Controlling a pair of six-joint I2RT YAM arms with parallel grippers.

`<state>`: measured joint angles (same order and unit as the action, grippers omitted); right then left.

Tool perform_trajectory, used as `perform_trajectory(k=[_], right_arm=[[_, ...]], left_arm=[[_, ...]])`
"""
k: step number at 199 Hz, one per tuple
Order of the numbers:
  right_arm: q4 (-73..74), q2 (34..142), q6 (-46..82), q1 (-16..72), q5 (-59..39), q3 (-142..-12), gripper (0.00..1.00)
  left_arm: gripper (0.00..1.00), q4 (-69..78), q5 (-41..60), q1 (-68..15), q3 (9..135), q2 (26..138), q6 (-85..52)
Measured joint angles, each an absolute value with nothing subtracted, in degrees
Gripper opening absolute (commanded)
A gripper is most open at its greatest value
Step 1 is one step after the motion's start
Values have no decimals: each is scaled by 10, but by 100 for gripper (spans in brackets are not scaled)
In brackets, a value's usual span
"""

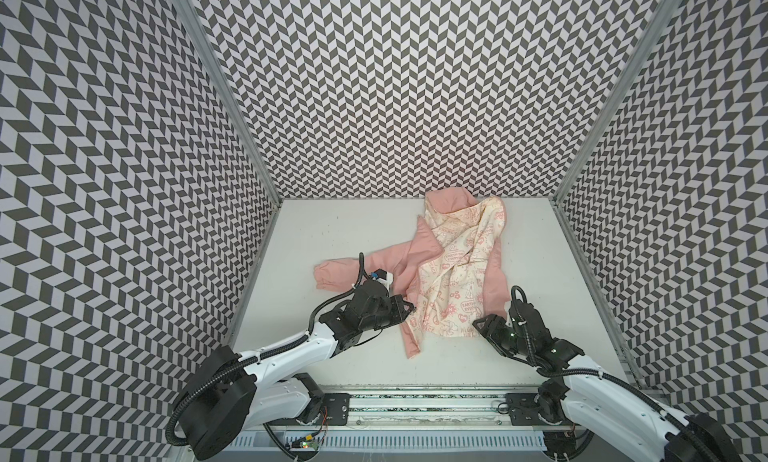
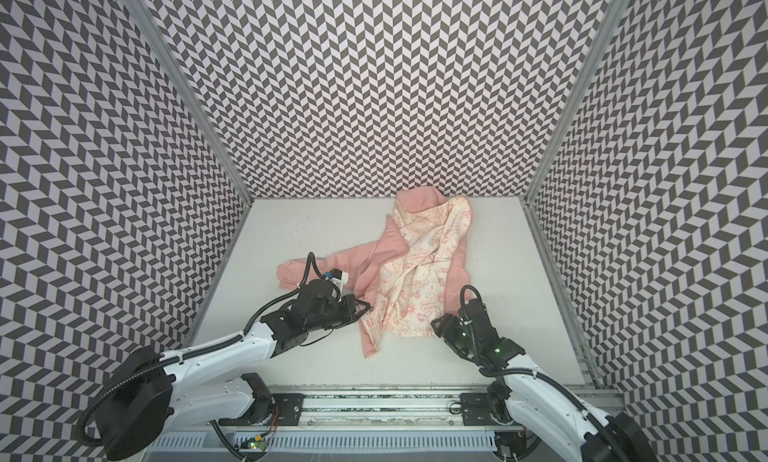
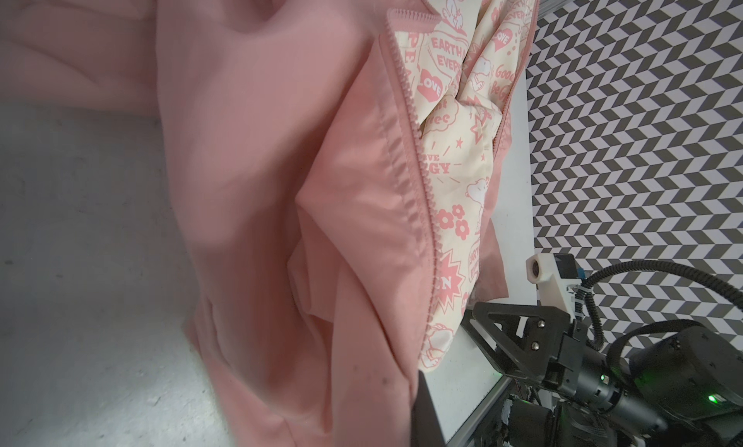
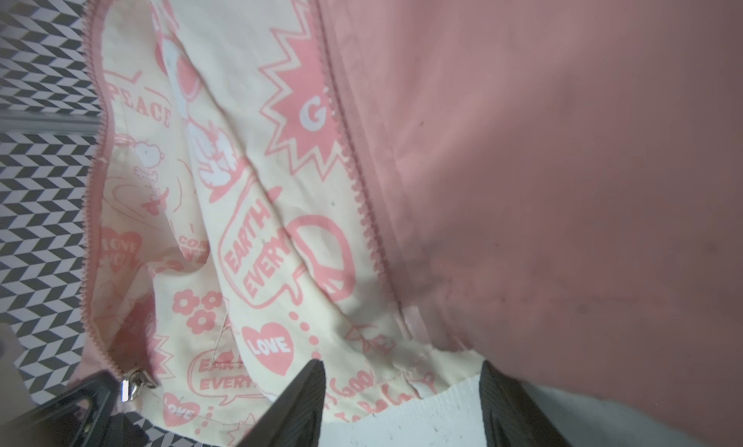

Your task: Zip up the jacket

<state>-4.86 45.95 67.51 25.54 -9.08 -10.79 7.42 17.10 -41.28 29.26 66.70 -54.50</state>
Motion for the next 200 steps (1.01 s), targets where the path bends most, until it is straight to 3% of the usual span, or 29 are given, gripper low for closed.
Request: perform_trajectory(k=[43, 141, 200], right_arm=[[-45, 436, 693, 255, -68, -101, 55], [-84, 353, 719, 246, -55, -67, 54], [-80, 352, 721, 224, -55, -66, 46]], left_arm=[[0, 72, 171, -413, 293, 667, -545], [0, 70, 171, -413, 293, 660, -545], [0, 64, 171, -413, 293, 658, -544]])
